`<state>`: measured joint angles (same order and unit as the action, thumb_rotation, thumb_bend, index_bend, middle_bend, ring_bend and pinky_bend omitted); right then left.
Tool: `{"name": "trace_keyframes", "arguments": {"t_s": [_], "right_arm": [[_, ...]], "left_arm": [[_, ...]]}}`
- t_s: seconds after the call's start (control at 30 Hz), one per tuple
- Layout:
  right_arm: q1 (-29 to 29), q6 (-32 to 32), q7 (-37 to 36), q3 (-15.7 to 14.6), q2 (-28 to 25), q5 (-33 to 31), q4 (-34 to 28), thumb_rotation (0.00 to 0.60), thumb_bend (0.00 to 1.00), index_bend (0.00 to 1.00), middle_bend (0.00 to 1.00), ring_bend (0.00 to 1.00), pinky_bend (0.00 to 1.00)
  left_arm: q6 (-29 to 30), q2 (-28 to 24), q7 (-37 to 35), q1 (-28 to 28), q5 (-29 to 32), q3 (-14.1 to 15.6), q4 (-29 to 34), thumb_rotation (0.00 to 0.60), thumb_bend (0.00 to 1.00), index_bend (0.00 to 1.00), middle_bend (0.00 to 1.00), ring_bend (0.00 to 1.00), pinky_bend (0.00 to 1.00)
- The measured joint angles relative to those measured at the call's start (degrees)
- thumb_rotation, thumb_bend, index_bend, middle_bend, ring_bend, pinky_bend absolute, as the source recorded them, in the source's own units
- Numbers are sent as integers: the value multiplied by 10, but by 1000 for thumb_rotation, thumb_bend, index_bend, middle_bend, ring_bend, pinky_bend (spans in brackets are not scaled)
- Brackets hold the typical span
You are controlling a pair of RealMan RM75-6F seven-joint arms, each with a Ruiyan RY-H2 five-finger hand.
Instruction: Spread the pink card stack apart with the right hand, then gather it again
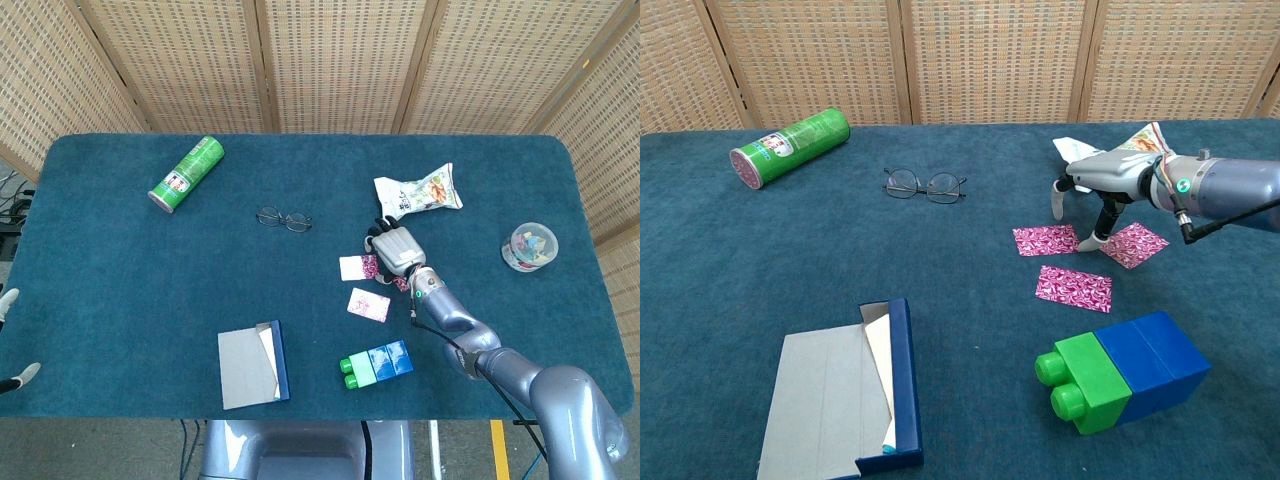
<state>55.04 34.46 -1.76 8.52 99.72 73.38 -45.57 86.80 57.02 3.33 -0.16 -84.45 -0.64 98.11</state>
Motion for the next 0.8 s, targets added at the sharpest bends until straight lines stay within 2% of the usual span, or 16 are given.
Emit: {"name": "trace_keyframes", "arguments": {"t_s": [0.27, 0.8], "right_arm": [[-1, -1, -6, 2, -9, 4, -24, 600, 260, 352, 200, 1, 0], [10, -28, 24, 15, 6, -25, -1, 600, 260, 353, 200, 0, 0]], "left_arm": [[0, 0, 3, -2, -3, 0, 3, 600, 123, 0, 0, 0, 0], [-2, 2, -7, 0, 1, 0, -8, 600, 123, 0, 0, 0, 0]]}}
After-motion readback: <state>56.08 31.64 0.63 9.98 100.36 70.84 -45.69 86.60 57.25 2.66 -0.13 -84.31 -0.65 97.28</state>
